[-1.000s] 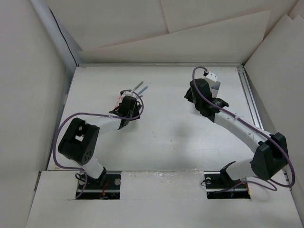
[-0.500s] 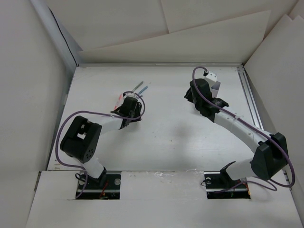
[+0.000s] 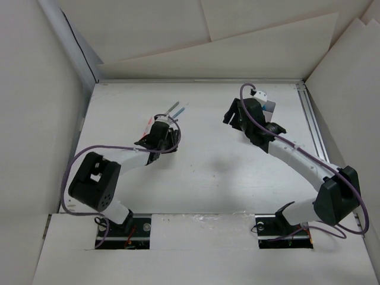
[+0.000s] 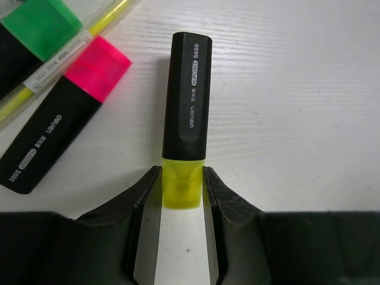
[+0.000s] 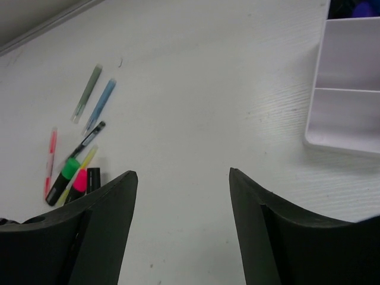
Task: Sort the stationery into containers
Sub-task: Pick up the pen from the center of the board, then place the pen in the storage box, then move the stationery to the center of the board.
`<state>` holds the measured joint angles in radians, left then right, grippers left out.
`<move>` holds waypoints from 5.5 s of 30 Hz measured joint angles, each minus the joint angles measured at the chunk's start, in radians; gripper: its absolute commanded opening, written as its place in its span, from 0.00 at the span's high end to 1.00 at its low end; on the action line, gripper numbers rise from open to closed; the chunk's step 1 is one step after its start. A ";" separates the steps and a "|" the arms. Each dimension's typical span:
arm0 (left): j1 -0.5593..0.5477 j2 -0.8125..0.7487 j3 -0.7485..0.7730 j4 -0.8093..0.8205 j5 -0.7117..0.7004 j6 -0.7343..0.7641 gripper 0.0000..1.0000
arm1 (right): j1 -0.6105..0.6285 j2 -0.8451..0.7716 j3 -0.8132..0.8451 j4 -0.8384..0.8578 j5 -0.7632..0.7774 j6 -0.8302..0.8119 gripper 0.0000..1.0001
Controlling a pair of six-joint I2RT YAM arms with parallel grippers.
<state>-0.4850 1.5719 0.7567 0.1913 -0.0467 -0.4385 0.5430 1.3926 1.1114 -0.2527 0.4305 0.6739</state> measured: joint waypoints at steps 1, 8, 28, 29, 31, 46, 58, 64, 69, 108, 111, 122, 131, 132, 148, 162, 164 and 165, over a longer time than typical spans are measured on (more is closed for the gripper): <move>0.000 -0.034 -0.016 0.008 0.020 -0.002 0.89 | 0.000 -0.001 0.000 0.000 -0.030 0.000 0.30; 0.000 -0.198 -0.093 0.136 0.153 -0.019 0.90 | 0.000 -0.042 0.000 0.001 -0.222 -0.004 0.47; -0.196 -0.208 -0.143 0.372 0.379 -0.023 0.88 | 0.000 -0.060 -0.058 0.023 -0.562 -0.016 0.24; -0.196 -0.210 -0.146 0.379 0.388 -0.023 0.87 | 0.000 -0.060 -0.070 0.020 -0.561 -0.015 0.24; -0.196 -0.216 -0.156 0.397 0.403 -0.023 0.87 | 0.000 -0.060 -0.088 0.014 -0.560 -0.014 0.28; -0.196 -0.225 -0.163 0.461 0.493 -0.031 0.82 | -0.007 -0.031 -0.127 0.060 -0.595 0.012 0.62; -0.195 -0.217 -0.175 0.480 0.517 -0.042 0.54 | -0.020 -0.034 -0.154 0.113 -0.598 0.043 0.92; -0.195 -0.231 -0.196 0.495 0.494 -0.051 0.40 | -0.058 -0.087 -0.174 0.095 -0.507 0.053 0.92; -0.195 -0.272 -0.225 0.499 0.450 -0.053 0.40 | -0.105 -0.155 -0.157 0.038 -0.223 0.087 0.92; -0.158 -0.289 -0.225 0.356 0.162 -0.087 0.43 | -0.216 0.193 0.084 -0.235 0.572 0.327 0.66; -0.149 -0.322 -0.225 0.324 0.106 -0.091 0.43 | -0.216 0.193 0.084 -0.234 0.568 0.325 0.57; -0.149 -0.346 -0.225 0.273 0.019 -0.094 0.43 | -0.216 0.177 0.077 -0.224 0.520 0.307 0.55; -0.149 -0.396 -0.225 0.195 -0.071 -0.098 0.41 | -0.169 -0.010 0.009 -0.135 0.290 0.206 0.52; -0.147 -0.401 -0.225 0.187 -0.078 -0.101 0.41 | -0.154 -0.026 0.006 -0.121 0.265 0.191 0.50; -0.090 -0.431 -0.185 -0.051 -0.274 -0.181 0.44 | -0.003 -0.254 -0.158 0.026 -0.317 0.010 1.00; 0.067 -0.168 -0.059 -0.129 -0.349 -0.154 0.57 | 0.053 -0.352 -0.230 0.060 -0.357 0.006 0.93; 0.067 -0.143 -0.044 -0.132 -0.346 -0.140 0.57 | 0.057 -0.352 -0.230 0.062 -0.356 0.006 0.93; 0.067 -0.130 -0.034 -0.132 -0.343 -0.132 0.57 | 0.060 -0.352 -0.230 0.063 -0.356 0.006 0.93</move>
<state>-0.4183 1.4418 0.7223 0.0593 -0.3897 -0.5705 0.6025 1.0401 0.8814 -0.1894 0.0742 0.6804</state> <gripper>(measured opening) 0.435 0.074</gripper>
